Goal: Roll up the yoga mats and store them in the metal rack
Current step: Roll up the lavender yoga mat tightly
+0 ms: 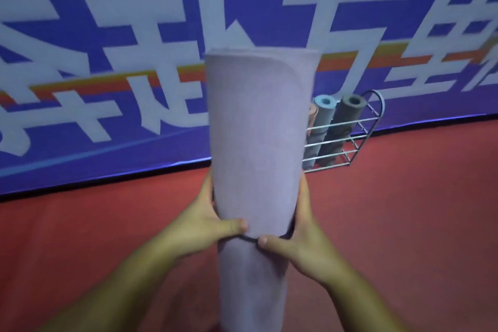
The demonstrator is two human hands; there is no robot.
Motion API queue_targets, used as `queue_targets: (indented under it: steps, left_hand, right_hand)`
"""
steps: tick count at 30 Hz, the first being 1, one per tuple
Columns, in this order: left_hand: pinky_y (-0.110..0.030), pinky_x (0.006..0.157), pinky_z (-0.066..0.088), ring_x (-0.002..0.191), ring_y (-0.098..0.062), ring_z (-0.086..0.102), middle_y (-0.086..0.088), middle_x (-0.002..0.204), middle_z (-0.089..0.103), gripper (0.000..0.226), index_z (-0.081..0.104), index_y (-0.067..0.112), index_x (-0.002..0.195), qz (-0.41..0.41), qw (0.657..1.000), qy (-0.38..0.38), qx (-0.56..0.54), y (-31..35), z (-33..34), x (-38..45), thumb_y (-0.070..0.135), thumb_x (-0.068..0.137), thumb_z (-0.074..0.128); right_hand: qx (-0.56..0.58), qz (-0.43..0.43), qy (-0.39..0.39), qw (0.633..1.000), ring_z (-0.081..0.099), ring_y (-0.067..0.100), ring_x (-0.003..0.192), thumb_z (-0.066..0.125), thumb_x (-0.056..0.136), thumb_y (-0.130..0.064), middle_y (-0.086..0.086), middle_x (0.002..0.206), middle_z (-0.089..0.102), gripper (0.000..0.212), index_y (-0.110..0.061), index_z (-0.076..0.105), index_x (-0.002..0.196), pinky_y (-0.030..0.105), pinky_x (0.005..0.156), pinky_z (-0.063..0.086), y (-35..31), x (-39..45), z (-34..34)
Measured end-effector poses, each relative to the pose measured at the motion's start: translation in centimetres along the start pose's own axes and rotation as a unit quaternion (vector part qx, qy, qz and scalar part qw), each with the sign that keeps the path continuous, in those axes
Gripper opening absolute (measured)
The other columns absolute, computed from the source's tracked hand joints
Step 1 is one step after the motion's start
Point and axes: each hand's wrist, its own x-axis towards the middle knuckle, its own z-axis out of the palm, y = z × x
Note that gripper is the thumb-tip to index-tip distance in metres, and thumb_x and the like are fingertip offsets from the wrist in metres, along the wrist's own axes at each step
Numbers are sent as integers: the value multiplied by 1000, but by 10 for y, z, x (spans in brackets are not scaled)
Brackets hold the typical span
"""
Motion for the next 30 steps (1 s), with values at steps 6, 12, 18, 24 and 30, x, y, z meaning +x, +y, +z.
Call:
queue_targets:
  steps: [6,12,18,24,30]
  left_hand:
    - [-23,83,57,114,0,65,20,129,65,120,35,37,143,-31,999,11,-33,-12,14,118,14,42,95]
    - [-33,94,57,117,-3,65,16,129,66,117,32,48,140,-47,996,-71,-41,-1,71,293,1,52,93]
    - [-35,98,56,117,-1,64,25,121,67,117,30,49,144,-33,984,-174,-17,41,160,430,7,55,93]
    - [-40,102,53,124,-5,60,17,130,63,125,26,49,148,-27,982,-185,28,55,255,555,20,49,96]
    - [-16,86,52,116,9,60,16,135,59,122,22,40,154,-38,985,-168,29,95,349,652,-1,61,89]
  right_hand:
    - [-24,13,0,1000,28,1,148,91,69,-27,-24,162,22,129,-44,-1,158,42,118,35,33,98,-77]
    - [-33,60,97,993,34,5,146,91,66,-30,-19,161,29,127,-44,4,158,46,116,38,57,187,-190]
    - [-66,83,213,971,30,8,148,94,60,-39,-18,162,28,127,-47,12,157,49,115,36,62,221,-320]
    - [-126,78,263,953,44,2,130,88,47,-51,-41,131,40,118,-52,29,150,31,97,48,104,268,-454]
    - [-49,74,215,973,55,-8,120,95,55,-27,-31,128,58,113,-36,32,148,14,86,50,128,313,-600]
